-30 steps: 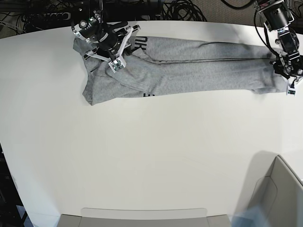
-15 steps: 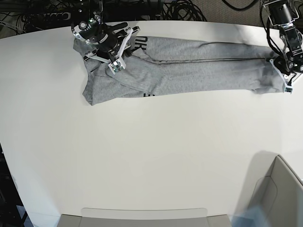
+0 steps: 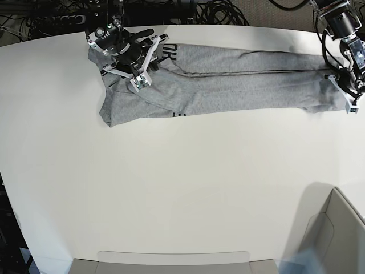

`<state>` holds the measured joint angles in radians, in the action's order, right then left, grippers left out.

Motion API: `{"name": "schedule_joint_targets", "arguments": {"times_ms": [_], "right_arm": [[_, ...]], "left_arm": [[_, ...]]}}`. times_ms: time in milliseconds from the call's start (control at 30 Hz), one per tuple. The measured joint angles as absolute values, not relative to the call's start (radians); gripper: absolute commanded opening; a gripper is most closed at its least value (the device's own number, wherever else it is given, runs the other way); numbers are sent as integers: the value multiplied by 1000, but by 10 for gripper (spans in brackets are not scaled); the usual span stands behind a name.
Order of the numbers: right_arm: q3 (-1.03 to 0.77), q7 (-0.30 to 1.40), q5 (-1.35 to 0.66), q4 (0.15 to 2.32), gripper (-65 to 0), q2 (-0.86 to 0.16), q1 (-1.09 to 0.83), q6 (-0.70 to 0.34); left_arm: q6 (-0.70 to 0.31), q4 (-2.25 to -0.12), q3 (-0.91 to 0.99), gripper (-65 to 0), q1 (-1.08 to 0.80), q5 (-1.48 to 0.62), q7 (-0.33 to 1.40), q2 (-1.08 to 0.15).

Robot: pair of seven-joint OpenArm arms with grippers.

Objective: Fold the T-shirt properly
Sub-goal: 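Pinch the strip's ends with both grippers and hold them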

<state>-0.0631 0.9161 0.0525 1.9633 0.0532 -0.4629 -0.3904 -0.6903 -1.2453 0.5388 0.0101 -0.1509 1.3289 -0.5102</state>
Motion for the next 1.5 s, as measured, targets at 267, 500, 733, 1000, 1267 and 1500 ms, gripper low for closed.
{"name": "schedule_joint_targets", "arguments": {"times_ms": [267, 500, 733, 1000, 1267, 1500], "right_arm": [[-63, 916, 52, 1963, -464, 53, -463, -390], [-63, 915, 52, 1963, -464, 43, -463, -391], [-62, 913, 52, 1962, -464, 37, -463, -390], [-62, 913, 52, 1962, -464, 37, -463, -390], [-62, 912, 52, 1943, -464, 36, -465, -391], [-58, 913, 48, 1942, -464, 1, -466, -393]], "left_arm": [[-696, -1269, 542, -363, 44, -136, 1387, -514], [-700, -1480, 773, -376, 47, -21, 1388, -495], [-704, -1713, 861, -372, 66, 203, 1235, -350], [-695, -1726, 848, -281, 120, 298, 1350, -281], [-704, -1565, 720, -303, -1, -585, 1390, -477], [-697, -1275, 746, -301, -43, -581, 1406, -568]]}}
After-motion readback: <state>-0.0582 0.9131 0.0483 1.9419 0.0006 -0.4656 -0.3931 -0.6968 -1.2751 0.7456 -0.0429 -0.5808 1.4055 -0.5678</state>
